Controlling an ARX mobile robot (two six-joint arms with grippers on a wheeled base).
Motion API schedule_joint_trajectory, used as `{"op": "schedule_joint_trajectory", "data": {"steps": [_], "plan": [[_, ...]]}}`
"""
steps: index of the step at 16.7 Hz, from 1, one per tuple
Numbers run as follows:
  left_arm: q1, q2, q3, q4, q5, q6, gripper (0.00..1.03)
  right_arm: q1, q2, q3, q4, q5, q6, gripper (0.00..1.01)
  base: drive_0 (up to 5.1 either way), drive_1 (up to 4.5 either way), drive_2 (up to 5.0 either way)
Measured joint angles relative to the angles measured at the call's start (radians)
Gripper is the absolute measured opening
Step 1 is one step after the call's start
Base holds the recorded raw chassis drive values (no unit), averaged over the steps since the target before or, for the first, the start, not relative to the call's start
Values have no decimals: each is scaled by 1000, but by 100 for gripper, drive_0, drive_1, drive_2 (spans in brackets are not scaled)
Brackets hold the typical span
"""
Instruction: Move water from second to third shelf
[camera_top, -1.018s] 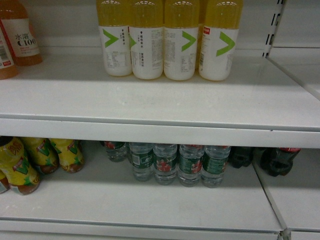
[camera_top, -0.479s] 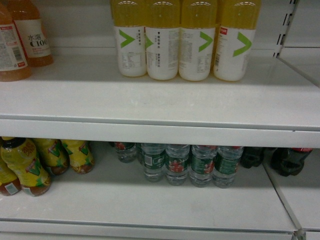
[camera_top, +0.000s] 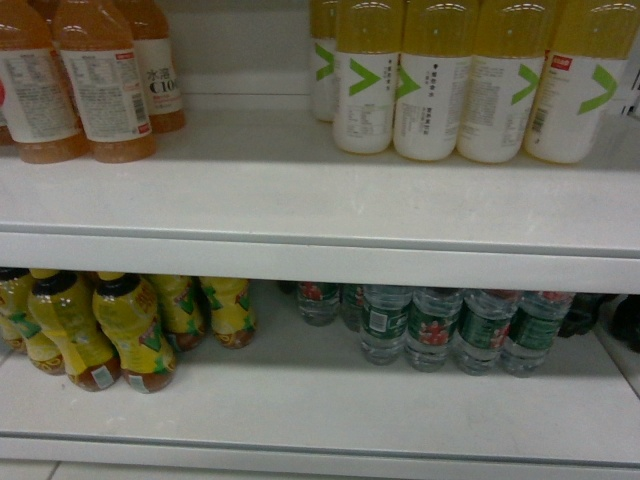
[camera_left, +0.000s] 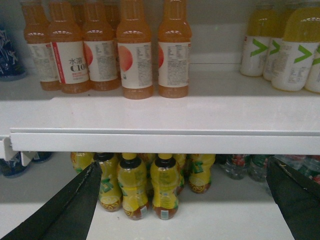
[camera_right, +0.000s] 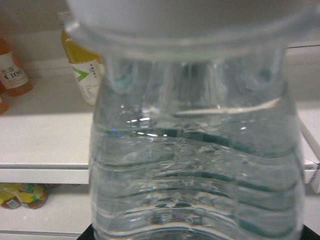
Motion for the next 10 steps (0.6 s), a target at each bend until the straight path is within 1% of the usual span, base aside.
{"op": "schedule_joint_trajectory", "data": {"steps": [10], "plan": [[0, 0, 0, 4, 0, 0, 98, 0, 0, 0, -3, -2, 0, 42, 0, 0, 0]]}}
